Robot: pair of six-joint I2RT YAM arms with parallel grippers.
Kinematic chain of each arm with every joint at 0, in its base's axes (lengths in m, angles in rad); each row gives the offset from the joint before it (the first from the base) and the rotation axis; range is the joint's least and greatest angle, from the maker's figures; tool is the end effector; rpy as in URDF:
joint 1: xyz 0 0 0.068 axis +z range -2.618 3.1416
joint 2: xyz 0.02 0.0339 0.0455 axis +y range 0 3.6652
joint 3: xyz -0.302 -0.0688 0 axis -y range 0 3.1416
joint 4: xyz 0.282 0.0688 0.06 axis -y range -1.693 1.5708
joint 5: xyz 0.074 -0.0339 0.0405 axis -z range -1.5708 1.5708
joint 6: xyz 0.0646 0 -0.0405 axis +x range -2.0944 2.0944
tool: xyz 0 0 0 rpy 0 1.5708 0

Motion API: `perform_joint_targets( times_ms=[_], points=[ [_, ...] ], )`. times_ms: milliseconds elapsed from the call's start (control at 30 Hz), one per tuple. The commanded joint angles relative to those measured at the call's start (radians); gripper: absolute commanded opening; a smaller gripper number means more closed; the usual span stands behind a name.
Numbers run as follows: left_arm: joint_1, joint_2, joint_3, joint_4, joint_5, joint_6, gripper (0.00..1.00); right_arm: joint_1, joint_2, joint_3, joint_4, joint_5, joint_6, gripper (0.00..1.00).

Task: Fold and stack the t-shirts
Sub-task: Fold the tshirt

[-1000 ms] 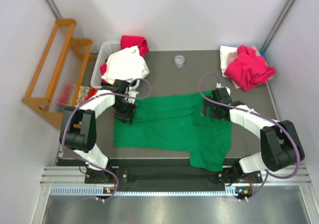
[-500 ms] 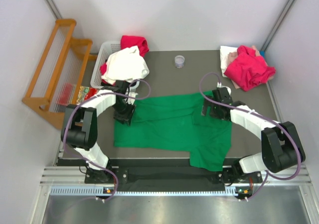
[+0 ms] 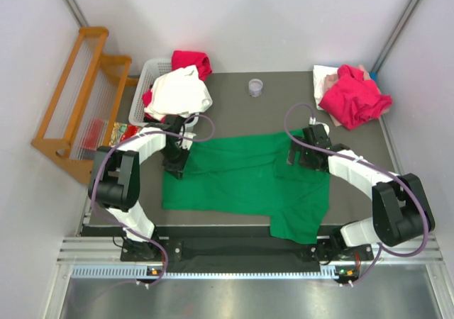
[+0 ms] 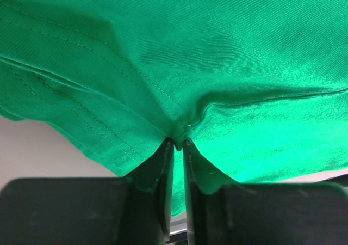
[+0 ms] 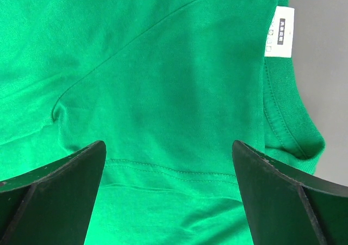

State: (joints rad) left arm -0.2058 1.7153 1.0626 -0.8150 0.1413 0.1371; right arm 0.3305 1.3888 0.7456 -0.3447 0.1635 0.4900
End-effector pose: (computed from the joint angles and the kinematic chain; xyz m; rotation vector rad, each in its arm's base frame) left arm 0.3292 -0.0780 0.1515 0.5288 2.9893 -0.2201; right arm 0.2898 0.0883 0.1744 0.2648 2.5288 0.1131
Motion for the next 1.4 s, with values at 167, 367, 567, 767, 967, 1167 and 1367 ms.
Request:
perform_joint_targets(
  times_ms=[167, 367, 567, 767, 967, 1167, 1367],
  points=[
    [-0.001, -0.042, 0.059, -0.015, -0.086, 0.041, 0.14, -0.01, -0.022, 0.023, 0.004, 0.007, -0.011, 0.98],
    [0.017, -0.109, 0.059, 0.002, -0.229, 0.111, 0.15, -0.011, -0.017, 0.028, 0.006, 0.005, -0.01, 0.97],
    [0.029, -0.073, 0.048, -0.032, -0.24, 0.131, 0.15, -0.019, -0.025, 0.028, 0.003, 0.004, -0.014, 0.97],
    [0.065, -0.033, 0.071, -0.044, -0.157, 0.111, 0.14, -0.027, -0.031, 0.026, 0.003, 0.002, -0.018, 0.97],
    [0.056, -0.052, 0.093, -0.075, 0.015, 0.084, 0.46, -0.025, -0.03, 0.023, 0.007, -0.001, -0.014, 0.98],
    [0.043, -0.138, 0.091, -0.067, 0.082, 0.095, 0.53, -0.025, -0.017, 0.021, 0.016, 0.002, -0.007, 1.0],
    [0.01, -0.137, 0.112, -0.072, 0.121, 0.068, 0.52, -0.027, 0.025, 0.017, 0.044, 0.002, 0.013, 0.99]
  ],
)
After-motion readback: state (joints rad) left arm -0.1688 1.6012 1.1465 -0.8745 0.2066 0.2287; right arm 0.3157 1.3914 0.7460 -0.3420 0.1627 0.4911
